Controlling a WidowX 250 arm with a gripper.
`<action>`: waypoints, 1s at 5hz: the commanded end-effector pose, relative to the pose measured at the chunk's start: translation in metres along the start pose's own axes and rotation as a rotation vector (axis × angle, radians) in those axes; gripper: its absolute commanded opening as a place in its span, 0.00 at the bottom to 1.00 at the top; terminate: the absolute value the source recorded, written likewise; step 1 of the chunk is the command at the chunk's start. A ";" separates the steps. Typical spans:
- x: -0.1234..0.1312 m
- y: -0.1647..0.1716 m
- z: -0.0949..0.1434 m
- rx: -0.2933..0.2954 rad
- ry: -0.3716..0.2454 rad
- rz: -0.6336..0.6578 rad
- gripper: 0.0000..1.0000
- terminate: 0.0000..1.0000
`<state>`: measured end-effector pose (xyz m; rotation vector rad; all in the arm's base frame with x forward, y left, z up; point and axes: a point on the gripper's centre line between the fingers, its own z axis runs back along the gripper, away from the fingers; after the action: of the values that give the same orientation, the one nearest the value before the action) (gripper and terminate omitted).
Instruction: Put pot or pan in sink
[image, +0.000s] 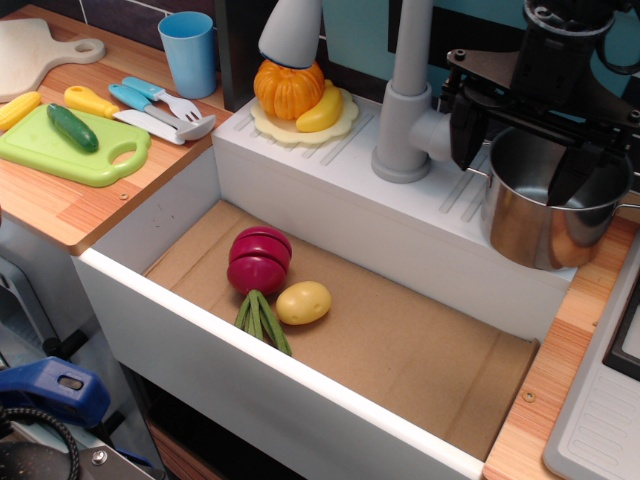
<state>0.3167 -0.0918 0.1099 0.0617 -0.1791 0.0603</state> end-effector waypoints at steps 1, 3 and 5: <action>0.000 0.000 0.000 0.000 0.000 0.000 1.00 0.00; 0.010 -0.016 0.002 -0.003 -0.172 -0.315 1.00 0.00; 0.028 -0.040 0.011 -0.024 -0.301 -0.589 1.00 0.00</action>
<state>0.3411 -0.1366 0.1077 0.0789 -0.4091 -0.5675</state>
